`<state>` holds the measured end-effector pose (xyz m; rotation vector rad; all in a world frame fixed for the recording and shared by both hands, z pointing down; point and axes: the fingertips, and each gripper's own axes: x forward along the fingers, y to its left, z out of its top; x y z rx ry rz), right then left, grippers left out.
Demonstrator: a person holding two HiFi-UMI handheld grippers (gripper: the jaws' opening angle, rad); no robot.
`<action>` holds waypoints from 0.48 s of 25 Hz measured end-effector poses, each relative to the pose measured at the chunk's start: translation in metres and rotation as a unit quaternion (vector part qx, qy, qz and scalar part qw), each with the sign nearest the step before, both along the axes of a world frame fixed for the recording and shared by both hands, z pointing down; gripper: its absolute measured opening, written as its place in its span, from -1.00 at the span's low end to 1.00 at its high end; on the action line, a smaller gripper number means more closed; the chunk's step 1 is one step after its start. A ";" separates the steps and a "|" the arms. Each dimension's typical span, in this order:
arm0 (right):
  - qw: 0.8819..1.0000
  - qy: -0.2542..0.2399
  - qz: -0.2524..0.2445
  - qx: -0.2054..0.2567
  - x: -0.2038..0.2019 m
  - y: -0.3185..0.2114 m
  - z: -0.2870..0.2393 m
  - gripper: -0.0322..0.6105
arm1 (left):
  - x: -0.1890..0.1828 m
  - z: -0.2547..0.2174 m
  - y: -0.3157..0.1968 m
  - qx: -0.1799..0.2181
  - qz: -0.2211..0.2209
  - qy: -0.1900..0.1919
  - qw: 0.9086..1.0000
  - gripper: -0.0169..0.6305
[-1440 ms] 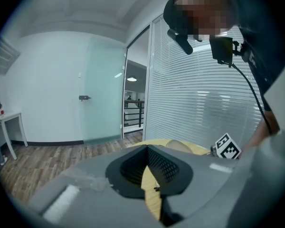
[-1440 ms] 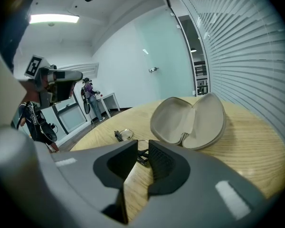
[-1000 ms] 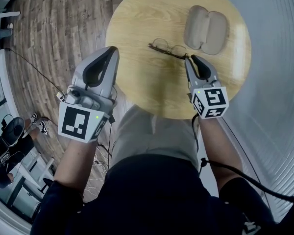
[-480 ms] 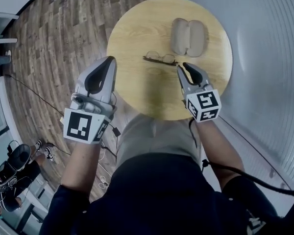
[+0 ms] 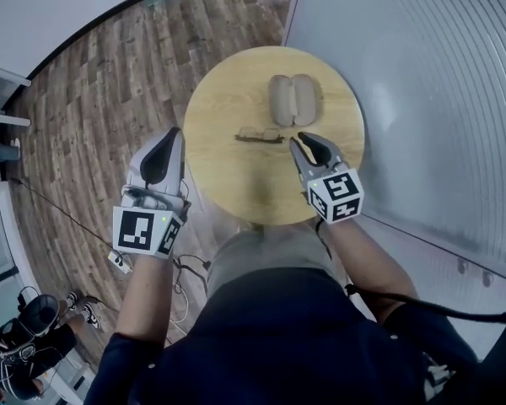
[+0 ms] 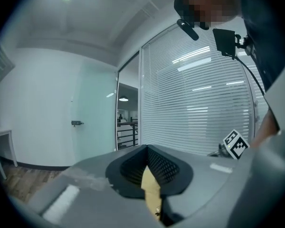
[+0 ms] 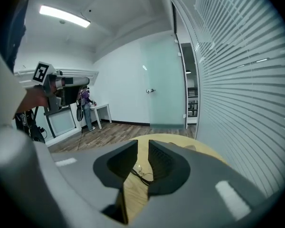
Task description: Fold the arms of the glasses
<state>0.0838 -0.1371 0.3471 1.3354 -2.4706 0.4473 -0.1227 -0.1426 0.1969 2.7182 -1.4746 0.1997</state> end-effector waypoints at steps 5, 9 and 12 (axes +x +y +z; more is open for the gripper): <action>1.000 -0.020 0.018 0.001 0.009 0.007 -0.029 -0.66 | -0.003 -0.026 0.018 0.024 -0.001 0.000 1.000 -0.94; 0.999 -0.012 0.011 0.028 0.007 0.009 -0.059 -0.66 | -0.010 -0.048 0.022 0.049 -0.004 0.000 0.999 -0.94; 0.999 -0.022 0.006 0.029 0.006 0.019 -0.072 -0.66 | -0.010 -0.060 0.031 0.057 -0.004 0.001 0.998 -0.94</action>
